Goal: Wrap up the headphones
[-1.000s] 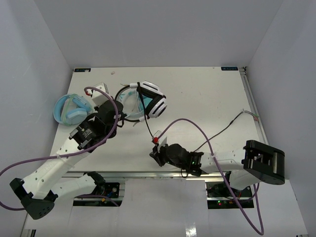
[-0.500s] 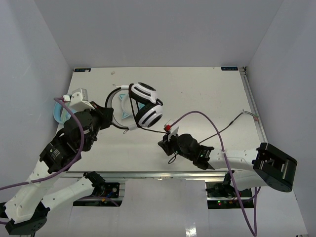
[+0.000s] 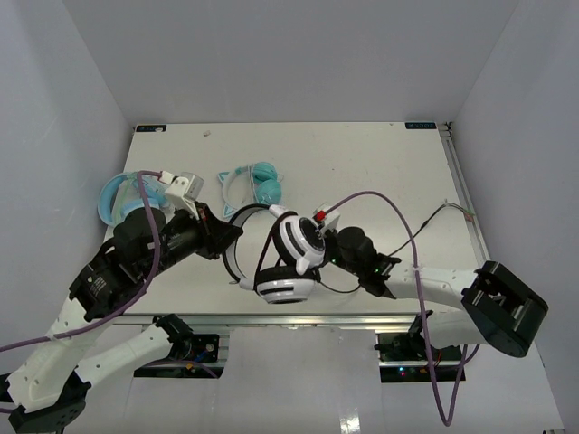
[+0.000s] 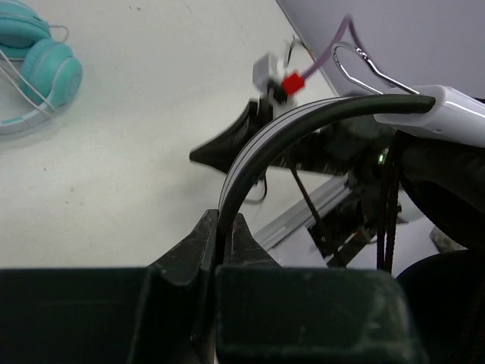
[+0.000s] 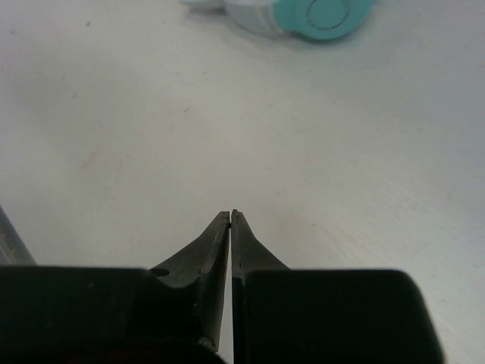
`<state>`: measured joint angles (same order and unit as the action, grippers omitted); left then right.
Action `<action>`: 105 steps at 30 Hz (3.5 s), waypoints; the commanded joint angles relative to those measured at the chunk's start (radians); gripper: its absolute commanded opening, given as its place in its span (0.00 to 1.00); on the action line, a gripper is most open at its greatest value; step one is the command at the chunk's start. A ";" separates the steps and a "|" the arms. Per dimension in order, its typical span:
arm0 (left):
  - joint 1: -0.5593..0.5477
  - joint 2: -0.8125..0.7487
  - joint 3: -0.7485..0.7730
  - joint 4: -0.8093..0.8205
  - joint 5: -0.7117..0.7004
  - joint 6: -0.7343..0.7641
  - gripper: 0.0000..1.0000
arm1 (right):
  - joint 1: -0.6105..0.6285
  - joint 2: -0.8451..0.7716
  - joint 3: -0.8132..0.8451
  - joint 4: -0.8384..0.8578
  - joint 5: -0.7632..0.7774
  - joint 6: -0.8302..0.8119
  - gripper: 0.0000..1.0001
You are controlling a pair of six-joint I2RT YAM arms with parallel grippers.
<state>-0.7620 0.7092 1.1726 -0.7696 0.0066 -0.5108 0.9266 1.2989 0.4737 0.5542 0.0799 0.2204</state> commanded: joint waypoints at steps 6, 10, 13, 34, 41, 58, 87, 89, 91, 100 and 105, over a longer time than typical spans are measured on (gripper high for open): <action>0.000 0.060 0.010 -0.073 0.231 0.250 0.00 | -0.309 -0.136 0.120 -0.153 -0.286 -0.018 0.09; -0.001 0.118 0.019 -0.093 0.211 0.304 0.00 | -0.414 -0.167 0.204 -0.241 -0.353 -0.016 0.09; 0.000 0.218 0.044 -0.149 0.071 0.333 0.00 | -0.450 -0.173 0.289 -0.339 -0.390 -0.036 0.08; -0.005 0.624 0.087 0.009 -0.527 0.227 0.00 | -0.333 -0.228 0.516 -0.698 -0.560 -0.100 0.08; 0.004 0.667 0.076 0.084 -0.591 0.166 0.00 | -0.235 -0.194 0.545 -0.685 -0.534 -0.095 0.08; 0.149 0.604 0.111 0.143 -0.477 -0.160 0.00 | 0.105 -0.171 0.229 -0.308 -0.346 0.061 0.08; 0.214 0.087 -0.026 0.137 -0.203 -0.252 0.00 | 0.174 -0.013 0.036 -0.043 0.046 0.052 0.12; 0.214 0.071 -0.014 0.114 -0.171 -0.214 0.00 | 0.167 -0.003 0.041 -0.039 0.024 0.018 0.13; 0.214 0.062 -0.001 0.092 -0.133 -0.175 0.00 | 0.158 0.006 0.042 -0.039 0.012 0.011 0.13; 0.214 0.065 0.030 0.029 0.087 -0.023 0.00 | 0.082 0.051 0.025 -0.019 -0.034 0.017 0.13; 0.214 0.082 0.017 -0.012 0.197 0.083 0.00 | 0.023 0.057 0.007 -0.004 -0.079 0.013 0.13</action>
<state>-0.5499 0.8017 1.1447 -0.8079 0.0254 -0.5014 0.9924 1.3463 0.4938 0.4949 0.0355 0.2516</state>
